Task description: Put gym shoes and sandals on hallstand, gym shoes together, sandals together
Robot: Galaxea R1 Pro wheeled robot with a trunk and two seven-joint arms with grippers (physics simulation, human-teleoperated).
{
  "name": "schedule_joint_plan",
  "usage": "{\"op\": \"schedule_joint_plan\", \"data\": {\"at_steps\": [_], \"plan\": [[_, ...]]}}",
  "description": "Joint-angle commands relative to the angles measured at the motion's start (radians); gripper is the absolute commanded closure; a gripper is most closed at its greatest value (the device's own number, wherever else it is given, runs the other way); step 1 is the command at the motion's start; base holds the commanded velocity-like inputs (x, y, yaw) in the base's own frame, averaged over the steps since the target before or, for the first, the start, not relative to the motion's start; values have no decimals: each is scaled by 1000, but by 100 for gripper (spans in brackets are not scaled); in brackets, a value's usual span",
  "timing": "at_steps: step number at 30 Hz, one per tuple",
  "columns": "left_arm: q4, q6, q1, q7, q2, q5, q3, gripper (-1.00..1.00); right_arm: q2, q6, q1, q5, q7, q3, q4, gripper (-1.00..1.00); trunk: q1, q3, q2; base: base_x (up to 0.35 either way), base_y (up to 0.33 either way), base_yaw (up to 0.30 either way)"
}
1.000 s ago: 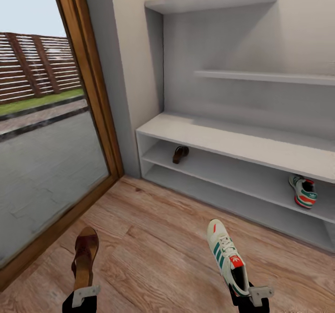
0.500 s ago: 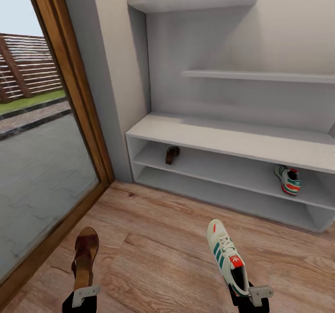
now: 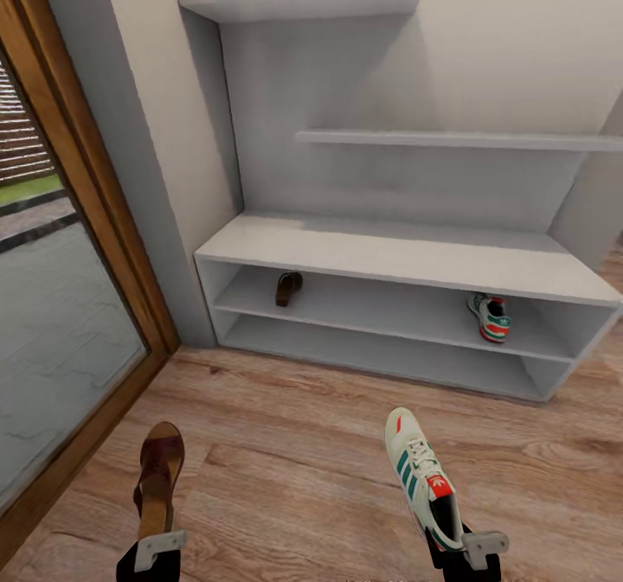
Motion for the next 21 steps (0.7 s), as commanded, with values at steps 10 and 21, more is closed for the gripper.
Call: {"op": "schedule_joint_plan", "data": {"at_steps": [10,21], "plan": [[0,-3,0,3,0,-10,2,100,1,-3,0,4,7,-9,1,100,0,-1,0,0,0,-265],[0,-3,0,3,0,-10,2,100,1,-3,0,4,7,-9,1,100,0,-1,0,0,0,-264]]}}
